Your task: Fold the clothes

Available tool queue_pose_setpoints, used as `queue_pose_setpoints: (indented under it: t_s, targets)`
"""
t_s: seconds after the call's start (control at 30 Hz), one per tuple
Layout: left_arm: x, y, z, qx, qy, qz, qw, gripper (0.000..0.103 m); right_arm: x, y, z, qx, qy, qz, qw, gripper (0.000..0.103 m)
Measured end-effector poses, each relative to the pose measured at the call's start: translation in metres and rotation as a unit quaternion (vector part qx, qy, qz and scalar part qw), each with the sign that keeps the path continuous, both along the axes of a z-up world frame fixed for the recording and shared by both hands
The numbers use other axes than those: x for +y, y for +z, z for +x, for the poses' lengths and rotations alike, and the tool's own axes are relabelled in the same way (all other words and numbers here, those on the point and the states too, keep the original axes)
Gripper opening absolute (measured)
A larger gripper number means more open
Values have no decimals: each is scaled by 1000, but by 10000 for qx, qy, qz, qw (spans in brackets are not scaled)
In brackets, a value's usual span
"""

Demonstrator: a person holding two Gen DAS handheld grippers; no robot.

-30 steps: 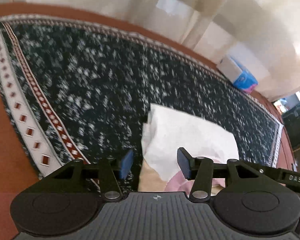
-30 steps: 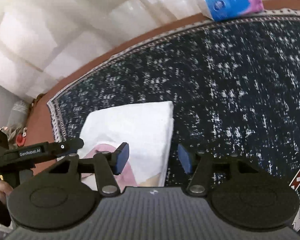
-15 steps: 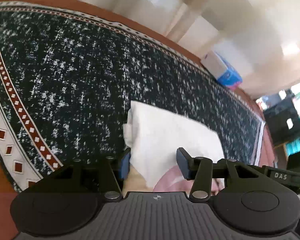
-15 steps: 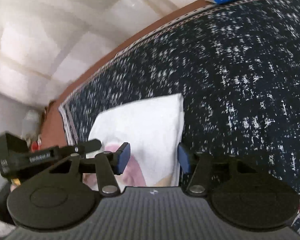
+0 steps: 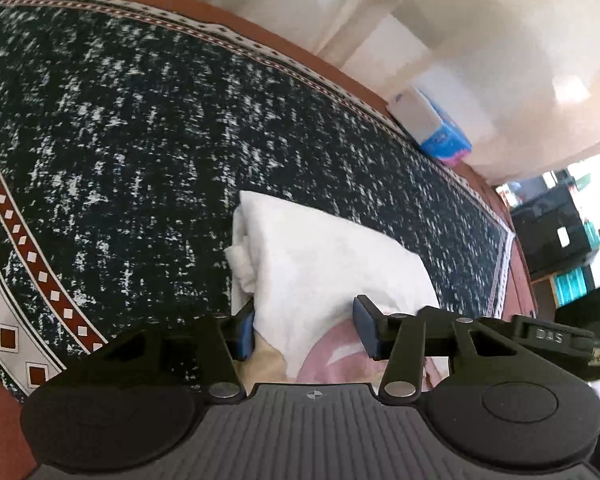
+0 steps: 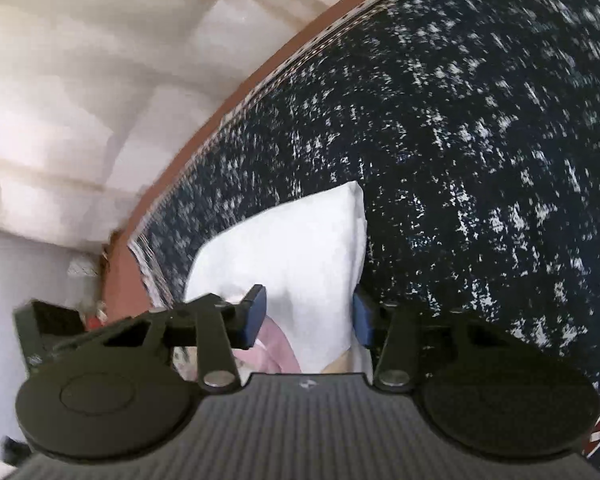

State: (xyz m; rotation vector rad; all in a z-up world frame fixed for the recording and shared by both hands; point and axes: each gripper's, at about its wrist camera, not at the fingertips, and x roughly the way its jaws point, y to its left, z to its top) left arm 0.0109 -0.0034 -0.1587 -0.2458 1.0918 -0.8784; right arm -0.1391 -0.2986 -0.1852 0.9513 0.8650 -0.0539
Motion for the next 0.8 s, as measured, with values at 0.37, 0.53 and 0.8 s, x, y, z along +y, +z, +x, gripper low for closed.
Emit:
queue_pose_setpoints:
  t_s: [0.37,0.53,0.8]
  targets:
    - [-3,28,-11,-465,6,-62,9989,2,18,38,-5,-193,161,-710,9972,12]
    - [-22,59,-19,-822,-199,-442,9954,2,8,78,-22,-612,53,-1000,9931,12]
    - [-110,92,-45,-1163,-574,-676,9892,2,-51,114,-60,-911,-238,-1414,9855,12]
